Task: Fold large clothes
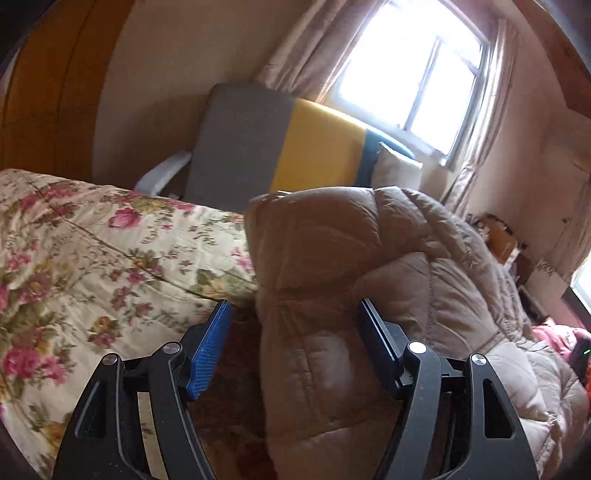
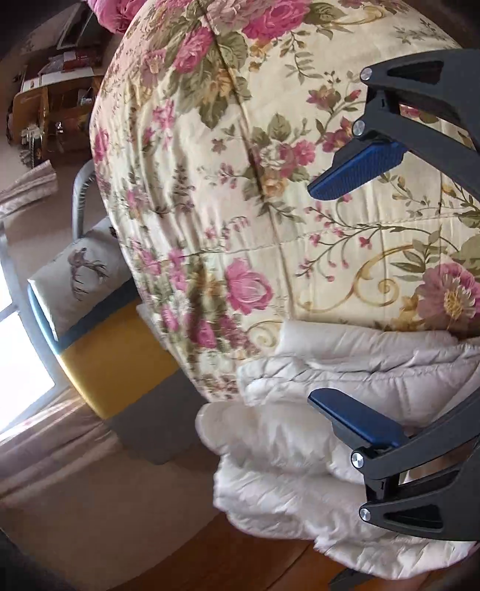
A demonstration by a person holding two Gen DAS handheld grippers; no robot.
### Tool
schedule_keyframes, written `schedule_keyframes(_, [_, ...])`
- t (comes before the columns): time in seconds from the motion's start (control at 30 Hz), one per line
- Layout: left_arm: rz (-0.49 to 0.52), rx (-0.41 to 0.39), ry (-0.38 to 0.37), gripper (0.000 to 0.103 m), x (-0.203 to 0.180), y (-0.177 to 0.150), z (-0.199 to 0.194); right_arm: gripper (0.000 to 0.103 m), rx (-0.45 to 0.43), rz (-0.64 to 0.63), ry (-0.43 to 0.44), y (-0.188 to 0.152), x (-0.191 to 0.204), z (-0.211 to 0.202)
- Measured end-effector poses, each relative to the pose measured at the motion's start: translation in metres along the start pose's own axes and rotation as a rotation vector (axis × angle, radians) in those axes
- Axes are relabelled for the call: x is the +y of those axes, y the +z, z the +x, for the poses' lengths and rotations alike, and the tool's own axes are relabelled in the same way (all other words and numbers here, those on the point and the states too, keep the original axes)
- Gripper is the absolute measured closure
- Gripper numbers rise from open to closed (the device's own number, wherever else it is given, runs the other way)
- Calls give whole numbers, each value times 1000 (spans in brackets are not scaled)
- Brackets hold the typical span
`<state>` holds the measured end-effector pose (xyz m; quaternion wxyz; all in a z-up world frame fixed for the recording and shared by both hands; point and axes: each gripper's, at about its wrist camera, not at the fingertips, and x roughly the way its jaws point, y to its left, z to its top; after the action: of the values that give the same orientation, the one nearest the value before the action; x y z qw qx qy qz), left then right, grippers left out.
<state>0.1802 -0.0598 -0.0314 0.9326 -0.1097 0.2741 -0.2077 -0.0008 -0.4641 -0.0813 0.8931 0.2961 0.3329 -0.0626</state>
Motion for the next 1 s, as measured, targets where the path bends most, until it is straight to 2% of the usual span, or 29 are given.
schedule_keyframes(0.07, [19,6,-28,35,-7,5,6,2,23,-55,51,-5,9,11])
schedule_keyframes(0.17, [117,6,-30,37,-31,6,11,2,54,-63,152,-5,18,28])
schedule_keyframes(0.2, [166,7,-53,37,-44,8,10,2,80,-61,166,-7,21,35])
schedule_keyframes(0.27, [257,14,-90,37,-64,5,12,2,117,-100,151,-9,28,48])
schedule_keyframes(0.37, [511,14,-57,37,-116,-10,18,2,116,-171,99,-12,33,55])
schedule_keyframes(0.43, [637,35,-21,37,-142,-25,29,2,105,-170,85,-11,28,56])
schedule_keyframes(0.5, [740,28,8,37,-164,-41,35,2,110,-144,97,-13,18,56])
schedule_keyframes(0.6, [842,-11,51,37,-183,-64,41,2,96,-131,101,-12,7,51])
schedule_keyframes(0.8, [960,-77,109,37,-189,-98,51,2,14,-142,36,-8,-18,13])
schedule_keyframes(0.83, [970,-80,119,37,-190,-100,52,2,2,-136,4,-7,-22,6])
schedule_keyframes(0.93, [973,-80,131,37,-192,-103,54,2,-65,-94,-178,2,-37,-21])
schedule_keyframes(0.97, [975,-82,135,37,-193,-104,54,2,-103,-73,-221,6,-38,-35])
schedule_keyframes(1.0, [978,-87,141,37,-194,-105,53,2,-158,-58,-221,13,-34,-52])
